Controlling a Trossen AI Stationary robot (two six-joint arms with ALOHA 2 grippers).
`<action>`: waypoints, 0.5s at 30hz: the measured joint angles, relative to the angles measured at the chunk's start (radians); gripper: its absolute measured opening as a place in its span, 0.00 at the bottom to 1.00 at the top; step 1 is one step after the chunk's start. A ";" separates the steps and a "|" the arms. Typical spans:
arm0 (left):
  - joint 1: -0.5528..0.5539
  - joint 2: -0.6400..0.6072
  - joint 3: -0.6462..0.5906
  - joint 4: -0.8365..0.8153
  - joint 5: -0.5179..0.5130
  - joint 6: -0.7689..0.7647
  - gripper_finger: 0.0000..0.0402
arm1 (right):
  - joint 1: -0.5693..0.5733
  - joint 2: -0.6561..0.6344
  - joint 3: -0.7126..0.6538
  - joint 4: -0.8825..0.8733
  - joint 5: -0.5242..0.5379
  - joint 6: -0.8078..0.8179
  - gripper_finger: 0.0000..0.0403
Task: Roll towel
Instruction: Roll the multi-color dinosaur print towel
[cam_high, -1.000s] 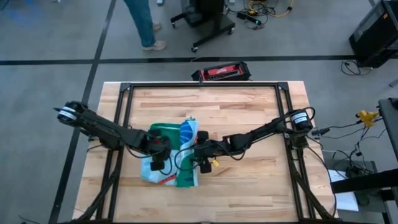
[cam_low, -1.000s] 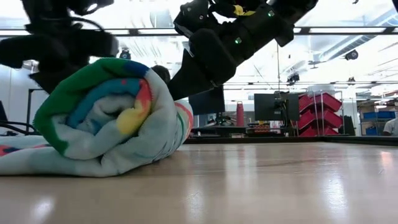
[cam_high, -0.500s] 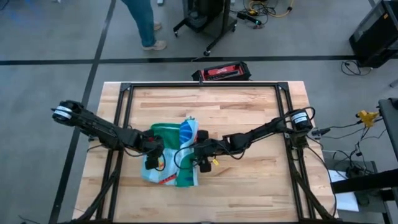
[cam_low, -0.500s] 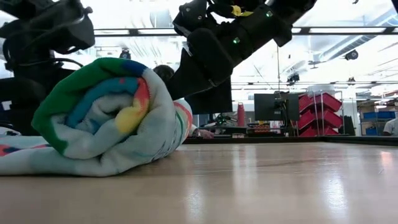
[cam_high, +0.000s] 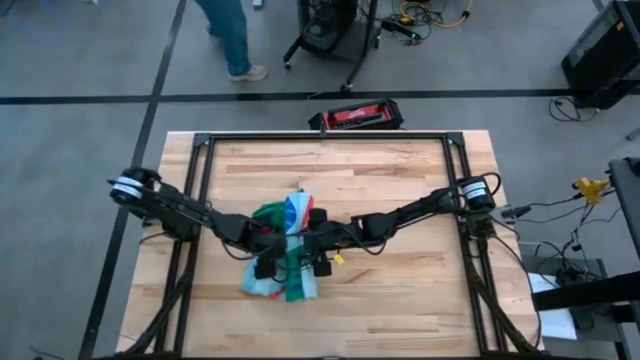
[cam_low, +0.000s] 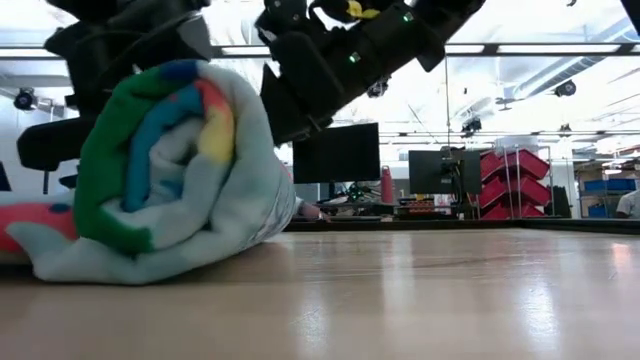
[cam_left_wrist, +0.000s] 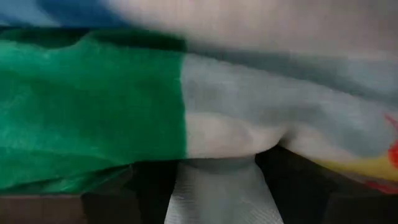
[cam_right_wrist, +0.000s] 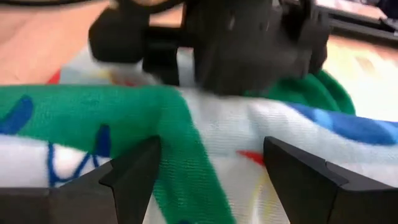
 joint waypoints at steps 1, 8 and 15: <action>-0.001 0.014 0.018 -0.015 0.001 0.003 0.55 | -0.003 0.000 0.003 0.000 -0.009 -0.005 0.69; -0.006 0.049 0.093 -0.051 0.000 0.005 0.54 | -0.016 0.044 0.008 0.031 -0.059 0.012 0.68; -0.023 0.020 0.137 -0.099 -0.003 0.001 0.53 | -0.016 0.096 0.010 0.064 -0.064 0.038 0.68</action>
